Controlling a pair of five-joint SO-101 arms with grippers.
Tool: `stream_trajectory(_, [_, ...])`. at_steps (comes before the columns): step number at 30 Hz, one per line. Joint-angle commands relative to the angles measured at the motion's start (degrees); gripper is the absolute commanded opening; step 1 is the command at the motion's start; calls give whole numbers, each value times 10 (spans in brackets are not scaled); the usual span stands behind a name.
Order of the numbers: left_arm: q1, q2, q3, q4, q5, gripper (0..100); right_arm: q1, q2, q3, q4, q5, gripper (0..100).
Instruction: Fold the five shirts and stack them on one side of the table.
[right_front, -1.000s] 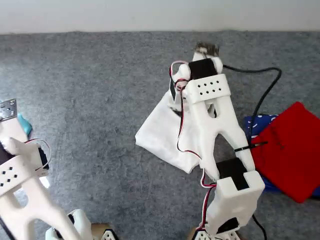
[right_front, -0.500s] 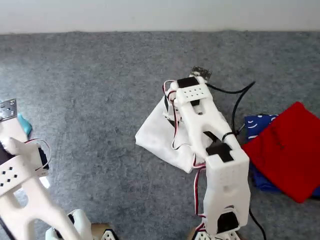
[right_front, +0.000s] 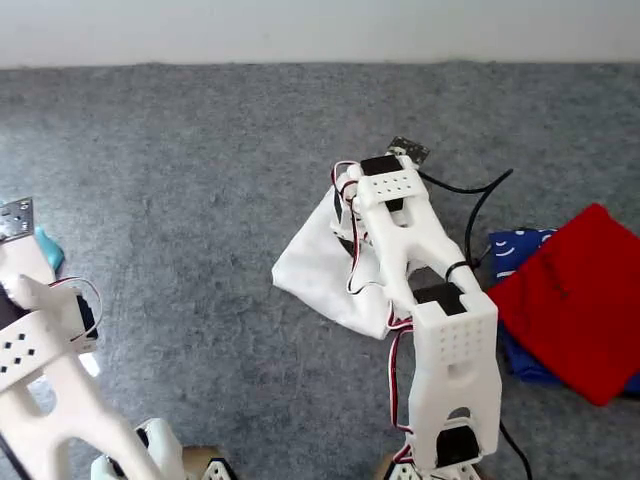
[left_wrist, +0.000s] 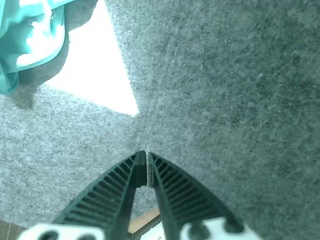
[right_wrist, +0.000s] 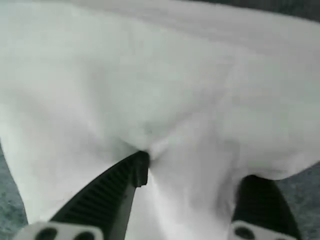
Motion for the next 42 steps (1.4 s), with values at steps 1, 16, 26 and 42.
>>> stream_trajectory(1, [-3,-11,0,-1,-5,14,28,26,-1,5,55,9])
stream_trajectory(16, [-3,-11,0,-1,-5,14,109,-146,-11,149,331,9])
stream_trajectory(26, [-3,-11,0,-1,-5,14,214,-343,-9,256,493,9])
stream_trajectory(42, [0,-11,0,-2,-5,14,467,-388,-9,188,656,9])
